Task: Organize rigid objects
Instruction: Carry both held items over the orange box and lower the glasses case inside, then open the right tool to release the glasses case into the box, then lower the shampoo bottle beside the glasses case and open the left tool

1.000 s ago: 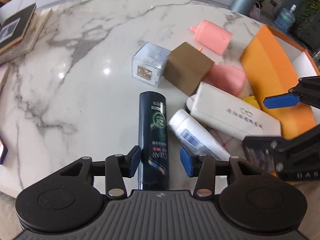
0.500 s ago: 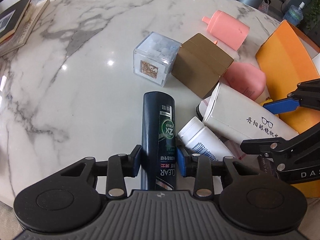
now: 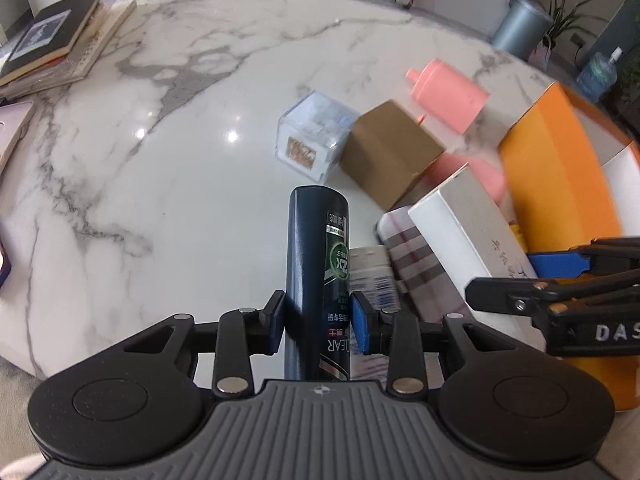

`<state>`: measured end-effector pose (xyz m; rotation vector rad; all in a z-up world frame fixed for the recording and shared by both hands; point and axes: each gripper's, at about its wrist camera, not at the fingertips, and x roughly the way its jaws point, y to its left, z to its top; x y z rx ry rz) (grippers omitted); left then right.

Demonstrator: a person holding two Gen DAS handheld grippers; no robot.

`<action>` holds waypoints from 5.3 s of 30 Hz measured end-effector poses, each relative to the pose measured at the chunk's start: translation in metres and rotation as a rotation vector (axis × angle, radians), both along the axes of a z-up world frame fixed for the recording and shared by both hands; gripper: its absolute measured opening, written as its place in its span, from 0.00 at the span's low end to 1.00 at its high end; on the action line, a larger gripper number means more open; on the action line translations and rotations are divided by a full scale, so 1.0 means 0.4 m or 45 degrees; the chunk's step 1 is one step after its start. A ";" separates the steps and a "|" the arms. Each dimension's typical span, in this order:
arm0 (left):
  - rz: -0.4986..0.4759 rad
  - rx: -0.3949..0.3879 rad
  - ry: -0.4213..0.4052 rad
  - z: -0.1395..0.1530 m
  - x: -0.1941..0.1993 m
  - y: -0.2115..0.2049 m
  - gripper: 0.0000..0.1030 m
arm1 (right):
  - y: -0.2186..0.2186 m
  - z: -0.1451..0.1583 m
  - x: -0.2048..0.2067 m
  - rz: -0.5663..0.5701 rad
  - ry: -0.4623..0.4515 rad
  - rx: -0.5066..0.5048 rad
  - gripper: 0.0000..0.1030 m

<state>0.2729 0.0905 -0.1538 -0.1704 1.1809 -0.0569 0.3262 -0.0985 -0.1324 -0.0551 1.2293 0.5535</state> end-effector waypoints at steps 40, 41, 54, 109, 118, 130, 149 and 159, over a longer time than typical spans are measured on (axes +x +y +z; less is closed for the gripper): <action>-0.242 -0.056 -0.163 0.124 0.243 -0.582 0.37 | -0.523 0.074 0.063 -0.730 -0.179 -0.031 0.65; -0.239 -0.044 -0.170 0.130 0.246 -0.578 0.37 | -0.511 0.066 0.070 -0.715 -0.195 -0.048 0.65; -0.262 0.028 -0.167 0.095 0.283 -0.614 0.37 | -0.482 -0.029 0.157 -0.773 -0.216 -0.230 0.66; -0.255 -0.040 0.070 -0.030 0.294 -0.728 0.37 | -0.663 0.163 -0.065 -0.796 -0.489 0.059 0.30; -0.227 -0.071 0.112 -0.094 0.321 -0.759 0.37 | -0.699 0.169 -0.044 -0.850 -0.503 -0.069 0.47; -0.251 -0.257 0.138 -0.118 0.335 -0.755 0.37 | -0.708 0.101 -0.021 -0.830 -0.383 -0.031 0.20; -1.004 0.259 -0.054 -0.036 0.137 -0.810 0.60 | -0.716 0.092 -0.042 -0.830 -0.333 -0.048 0.21; -1.248 0.464 -0.232 -0.048 0.096 -0.846 0.51 | -0.700 0.092 -0.053 -0.829 -0.327 -0.058 0.24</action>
